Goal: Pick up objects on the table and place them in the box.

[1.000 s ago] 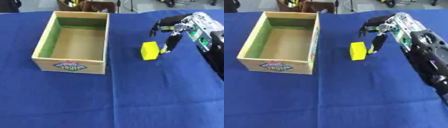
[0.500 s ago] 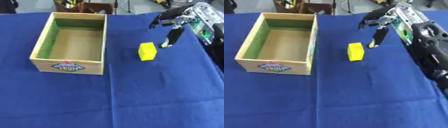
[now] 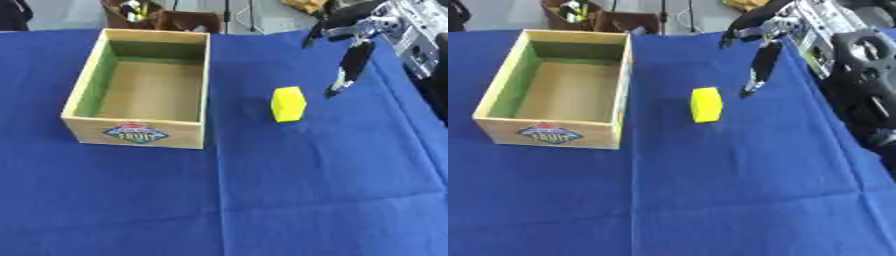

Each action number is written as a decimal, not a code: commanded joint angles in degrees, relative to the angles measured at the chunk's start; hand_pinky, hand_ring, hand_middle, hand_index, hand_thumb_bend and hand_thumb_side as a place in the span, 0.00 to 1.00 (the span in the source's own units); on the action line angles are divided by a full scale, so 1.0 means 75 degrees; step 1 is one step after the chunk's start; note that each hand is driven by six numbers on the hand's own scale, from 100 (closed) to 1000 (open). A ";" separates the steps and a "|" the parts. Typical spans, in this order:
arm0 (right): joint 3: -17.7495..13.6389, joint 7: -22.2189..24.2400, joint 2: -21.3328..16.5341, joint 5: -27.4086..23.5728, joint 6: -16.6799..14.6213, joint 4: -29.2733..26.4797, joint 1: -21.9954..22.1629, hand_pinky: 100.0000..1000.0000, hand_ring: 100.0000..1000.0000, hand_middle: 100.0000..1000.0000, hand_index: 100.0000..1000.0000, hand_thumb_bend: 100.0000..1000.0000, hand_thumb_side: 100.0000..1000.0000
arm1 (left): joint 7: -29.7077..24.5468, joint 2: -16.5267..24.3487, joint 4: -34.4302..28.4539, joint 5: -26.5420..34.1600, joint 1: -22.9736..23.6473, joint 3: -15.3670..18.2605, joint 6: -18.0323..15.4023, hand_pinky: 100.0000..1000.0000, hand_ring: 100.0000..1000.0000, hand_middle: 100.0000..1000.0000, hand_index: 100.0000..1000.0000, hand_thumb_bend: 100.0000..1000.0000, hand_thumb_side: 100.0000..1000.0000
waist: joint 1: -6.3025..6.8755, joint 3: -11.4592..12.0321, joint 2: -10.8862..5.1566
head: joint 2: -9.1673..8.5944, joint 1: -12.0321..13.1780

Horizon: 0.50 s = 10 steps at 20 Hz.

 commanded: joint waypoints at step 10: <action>-0.0241 0.0385 0.0562 0.0318 0.0022 0.0191 0.0061 0.85 0.92 0.82 0.93 0.67 0.40 | -0.0005 0.0185 -0.0132 0.0074 -0.0041 -0.0049 0.0064 0.43 0.53 0.61 0.75 0.00 1.00 | -0.0022 -0.0099 -0.0289 | 0.0207 0.0005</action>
